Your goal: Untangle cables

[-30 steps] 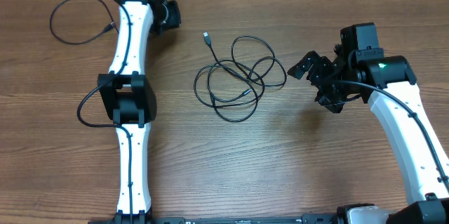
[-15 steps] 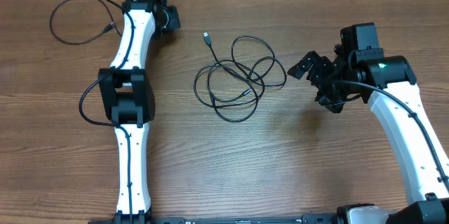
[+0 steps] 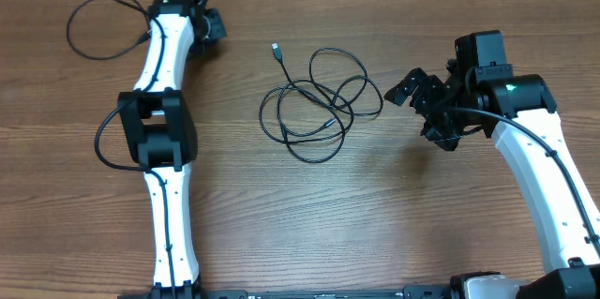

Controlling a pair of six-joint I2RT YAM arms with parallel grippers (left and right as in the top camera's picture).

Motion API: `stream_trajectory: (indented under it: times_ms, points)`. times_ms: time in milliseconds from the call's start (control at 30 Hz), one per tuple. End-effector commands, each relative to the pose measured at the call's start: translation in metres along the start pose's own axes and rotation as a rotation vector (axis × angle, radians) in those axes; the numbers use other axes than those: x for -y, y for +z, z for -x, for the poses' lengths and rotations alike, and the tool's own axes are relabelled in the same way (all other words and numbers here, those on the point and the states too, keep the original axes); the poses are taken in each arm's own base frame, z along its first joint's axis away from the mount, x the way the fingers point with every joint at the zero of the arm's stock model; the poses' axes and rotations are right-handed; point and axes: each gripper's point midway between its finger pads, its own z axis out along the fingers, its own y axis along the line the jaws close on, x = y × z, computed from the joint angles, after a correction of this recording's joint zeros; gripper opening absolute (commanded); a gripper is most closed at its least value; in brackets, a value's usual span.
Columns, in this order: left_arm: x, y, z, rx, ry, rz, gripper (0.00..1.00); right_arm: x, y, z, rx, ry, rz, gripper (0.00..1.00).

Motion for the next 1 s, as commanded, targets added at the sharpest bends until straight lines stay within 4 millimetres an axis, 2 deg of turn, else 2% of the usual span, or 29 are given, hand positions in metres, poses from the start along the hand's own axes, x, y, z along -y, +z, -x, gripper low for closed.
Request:
stream_trajectory:
  times_ms: [0,200,267,367,467,567,633,733,767,800,833,900,933,967]
  points:
    - [-0.108,0.014,-0.009,-0.040,-0.173,0.244,0.04,-0.004,-0.006,0.003,0.022,-0.014,0.010,1.00]
    - [-0.140,0.000,0.000,-0.034,-0.269,0.276,0.04,-0.004,-0.006,0.003,0.022,-0.014,0.010,1.00]
    - [-0.149,-0.013,0.010,-0.005,-0.301,0.306,0.04,-0.004,-0.006,0.003,0.022,-0.014,0.010,1.00]
    - [-0.156,-0.044,0.034,0.068,-0.325,0.353,0.04,-0.004,-0.006,0.003,0.022,-0.014,0.010,1.00]
    - [-0.149,-0.077,0.061,0.148,-0.328,0.338,0.04,-0.004,-0.006,0.003,0.022,-0.014,0.010,1.00]
    - [-0.129,-0.109,0.082,0.217,-0.323,0.271,0.04,-0.004,-0.006,0.003,0.022,-0.014,0.010,1.00]
    - [-0.114,-0.127,0.092,0.248,-0.318,0.206,0.04,-0.004,-0.006,0.003,0.022,-0.014,0.010,1.00]
    - [-0.093,-0.141,0.097,0.254,-0.306,0.105,0.05,-0.004,-0.006,0.003,0.022,-0.014,0.010,1.00]
    - [-0.085,-0.142,0.095,0.238,-0.301,0.065,0.11,-0.004,-0.006,0.003,0.022,-0.014,0.010,1.00]
    - [-0.081,-0.141,0.093,0.226,-0.298,0.050,0.22,-0.004,-0.006,0.003,0.022,-0.014,0.010,1.00]
    - [-0.077,-0.140,0.088,0.202,-0.295,0.033,0.38,-0.004,-0.006,0.003,0.022,-0.014,0.010,1.00]
    - [-0.076,-0.133,0.077,0.155,-0.294,0.048,0.61,-0.004,-0.006,0.003,0.022,-0.014,0.010,1.00]
    - [-0.077,-0.130,0.071,0.132,-0.294,0.058,0.66,-0.004,-0.006,0.003,0.022,-0.014,0.010,1.00]
    - [-0.078,-0.124,0.061,0.094,-0.294,0.074,0.79,-0.004,-0.006,0.003,0.022,-0.014,0.010,1.00]
